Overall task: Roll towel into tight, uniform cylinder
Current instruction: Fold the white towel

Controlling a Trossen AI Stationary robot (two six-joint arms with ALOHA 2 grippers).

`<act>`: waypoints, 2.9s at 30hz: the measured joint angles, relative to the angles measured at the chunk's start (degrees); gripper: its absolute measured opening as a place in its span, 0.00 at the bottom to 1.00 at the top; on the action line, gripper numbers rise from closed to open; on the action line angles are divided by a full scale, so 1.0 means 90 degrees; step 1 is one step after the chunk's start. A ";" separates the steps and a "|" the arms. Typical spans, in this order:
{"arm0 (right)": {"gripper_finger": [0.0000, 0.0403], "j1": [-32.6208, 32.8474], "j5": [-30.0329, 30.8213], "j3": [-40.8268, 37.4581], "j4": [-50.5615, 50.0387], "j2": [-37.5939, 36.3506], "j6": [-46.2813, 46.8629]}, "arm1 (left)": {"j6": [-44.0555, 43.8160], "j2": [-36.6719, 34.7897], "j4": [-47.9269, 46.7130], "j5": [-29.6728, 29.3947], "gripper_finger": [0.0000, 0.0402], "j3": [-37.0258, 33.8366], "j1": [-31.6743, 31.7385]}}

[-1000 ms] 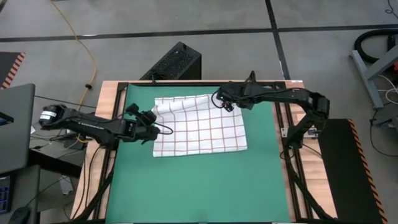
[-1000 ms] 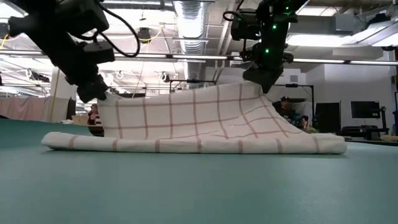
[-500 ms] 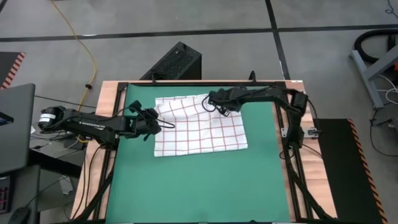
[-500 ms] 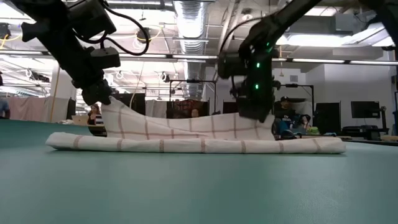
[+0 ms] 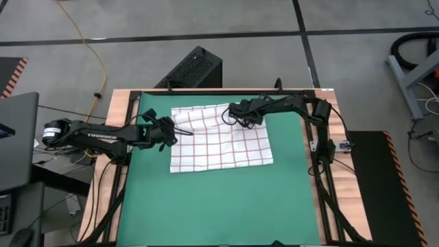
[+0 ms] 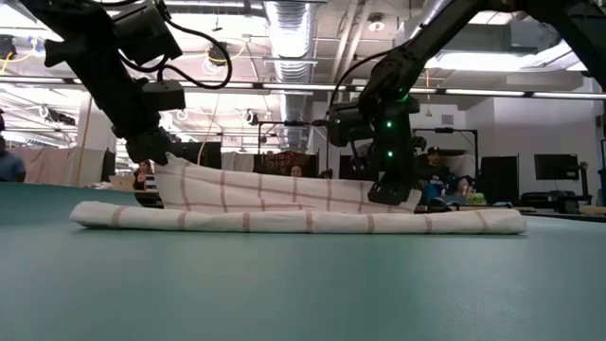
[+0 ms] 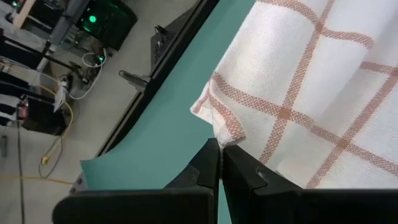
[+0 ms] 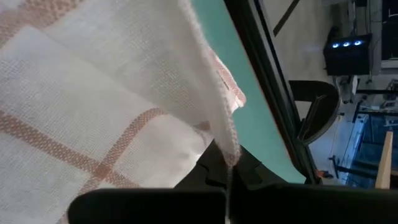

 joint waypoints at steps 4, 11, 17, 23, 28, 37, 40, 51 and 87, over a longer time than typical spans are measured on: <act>0.02 0.0170 -0.0036 0.0007 -0.0333 -0.0232 0.0218 | 0.0007 0.0000 0.0095 0.0003 0.00 0.0000 0.0019; 0.02 0.0589 0.0028 0.0007 -0.1680 -0.0657 0.1055 | 0.0111 0.0000 0.0174 0.0089 0.00 0.0187 -0.0107; 0.02 0.1046 0.0778 0.0007 -0.1782 -0.0893 0.1320 | -0.0073 0.0000 -0.0135 0.0126 0.00 0.0547 -0.0383; 0.02 0.1471 0.1344 0.0007 -0.1905 -0.1176 0.1349 | -0.0214 0.0000 -0.0662 -0.0124 0.00 0.1053 -0.0730; 0.02 0.2063 0.1281 0.0203 -0.3023 -0.1653 0.2383 | -0.0494 0.0000 -0.1374 -0.0012 0.00 0.1929 -0.1571; 0.02 0.3831 0.1067 0.0843 -0.4473 -0.2580 0.4308 | -0.1465 0.0000 -0.2276 -0.0706 0.00 0.3364 -0.3624; 0.02 0.4464 0.1021 0.1025 -0.4491 -0.2793 0.4678 | -0.1628 0.0000 -0.2273 -0.1085 0.00 0.3595 -0.4247; 0.02 0.6050 0.1021 0.1708 -0.4618 -0.2859 0.5609 | -0.2458 0.0002 -0.2195 -0.2164 0.00 0.3791 -0.5780; 0.02 0.4821 -0.0470 0.0911 -0.4644 -0.2850 0.6140 | -0.1754 0.0007 -0.2802 -0.2407 0.00 0.3432 -0.4587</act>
